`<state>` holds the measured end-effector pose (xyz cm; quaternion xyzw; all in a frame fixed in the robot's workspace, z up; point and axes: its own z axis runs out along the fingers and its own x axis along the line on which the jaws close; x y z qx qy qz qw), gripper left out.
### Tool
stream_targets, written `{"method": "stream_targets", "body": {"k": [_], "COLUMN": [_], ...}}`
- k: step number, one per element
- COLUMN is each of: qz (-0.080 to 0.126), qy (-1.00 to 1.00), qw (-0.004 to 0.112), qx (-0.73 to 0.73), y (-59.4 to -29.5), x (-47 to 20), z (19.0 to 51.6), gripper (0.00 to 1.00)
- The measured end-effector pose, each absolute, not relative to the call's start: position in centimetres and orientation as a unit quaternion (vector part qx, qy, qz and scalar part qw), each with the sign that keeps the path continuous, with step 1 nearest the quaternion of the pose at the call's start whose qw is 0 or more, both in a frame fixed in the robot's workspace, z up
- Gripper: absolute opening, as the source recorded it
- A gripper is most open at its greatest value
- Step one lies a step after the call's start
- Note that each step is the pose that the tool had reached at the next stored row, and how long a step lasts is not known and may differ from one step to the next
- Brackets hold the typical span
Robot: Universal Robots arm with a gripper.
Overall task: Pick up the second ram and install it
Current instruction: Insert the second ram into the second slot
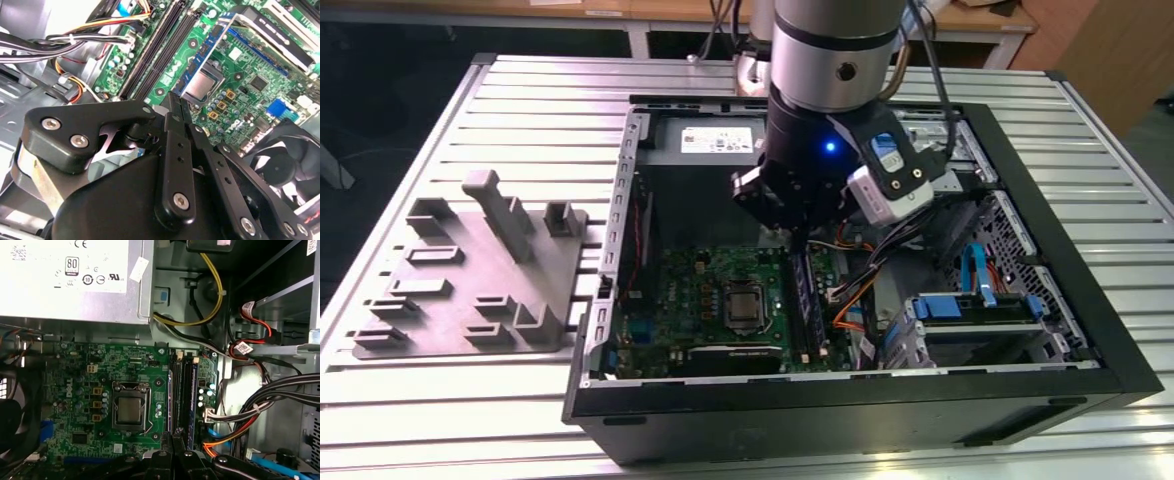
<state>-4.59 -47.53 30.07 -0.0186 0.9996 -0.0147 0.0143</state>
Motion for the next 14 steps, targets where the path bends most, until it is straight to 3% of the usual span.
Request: {"method": "stream_targets", "body": {"k": [14], "qz": [-0.015], "qy": [1.000], "qw": [0.014], "qx": [-0.019], "y": [-47.40], "x": [-3.92], "z": [29.29], "gripper": [0.12]}}
